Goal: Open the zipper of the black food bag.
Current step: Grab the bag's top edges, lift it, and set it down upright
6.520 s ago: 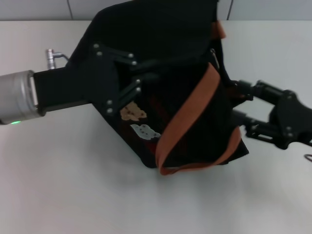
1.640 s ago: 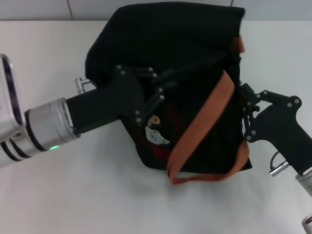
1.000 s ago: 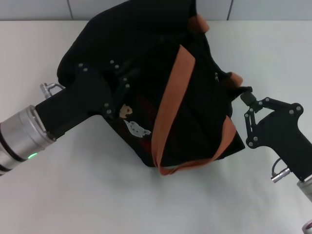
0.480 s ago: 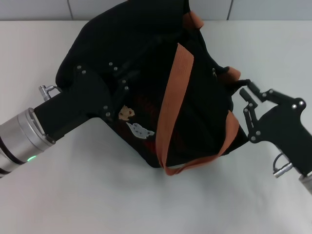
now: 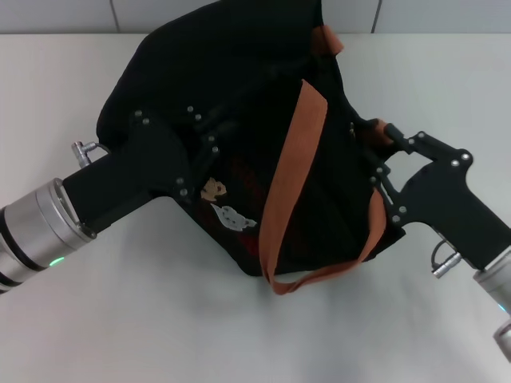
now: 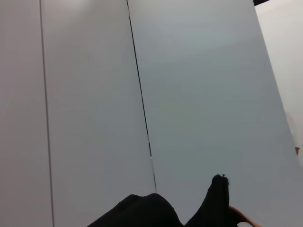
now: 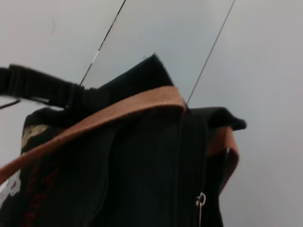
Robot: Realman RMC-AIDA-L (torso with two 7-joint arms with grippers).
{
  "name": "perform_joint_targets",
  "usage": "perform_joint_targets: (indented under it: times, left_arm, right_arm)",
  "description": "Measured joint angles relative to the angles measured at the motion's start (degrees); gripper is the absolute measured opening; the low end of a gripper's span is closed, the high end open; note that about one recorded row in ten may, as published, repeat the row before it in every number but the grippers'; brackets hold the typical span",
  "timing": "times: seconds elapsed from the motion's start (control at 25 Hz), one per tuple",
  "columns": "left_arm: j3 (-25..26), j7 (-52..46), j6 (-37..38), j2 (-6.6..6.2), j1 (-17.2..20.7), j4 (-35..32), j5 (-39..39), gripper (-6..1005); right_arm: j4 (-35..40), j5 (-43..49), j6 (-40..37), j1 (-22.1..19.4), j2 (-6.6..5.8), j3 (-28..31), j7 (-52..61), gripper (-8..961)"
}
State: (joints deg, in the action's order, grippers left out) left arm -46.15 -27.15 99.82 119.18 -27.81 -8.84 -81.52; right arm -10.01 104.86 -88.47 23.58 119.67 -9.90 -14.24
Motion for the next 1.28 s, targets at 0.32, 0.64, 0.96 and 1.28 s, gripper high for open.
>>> perform_joint_targets:
  times: [0.32, 0.64, 0.96, 1.28]
  left_arm:
    - [-0.19, -0.01, 0.69, 0.0, -0.49, 0.39, -0.09, 114]
    - [-0.18, -0.01, 0.73, 0.0, -1.42, 0.58, -0.16, 119]
    - [-0.16, -0.01, 0.32, 0.0, -2.11, 0.95, -0.13, 124]
    - [-0.65, 0.0, 0.27, -0.01, -2.42, 1.39, -0.04, 129]
  right_arm:
    - [0.09, 2.84, 1.91, 0.64, 0.14, -0.03, -3.32, 310]
    - [-0.72, 5.57, 2.51, -0.53, 0.09, -0.03, -9.02, 308]
    - [-0.25, 5.83, 4.51, -0.98, 0.0, -0.03, -9.4, 308]
    - [-0.11, 5.9, 5.59, -0.47, 0.07, 0.06, -9.75, 308]
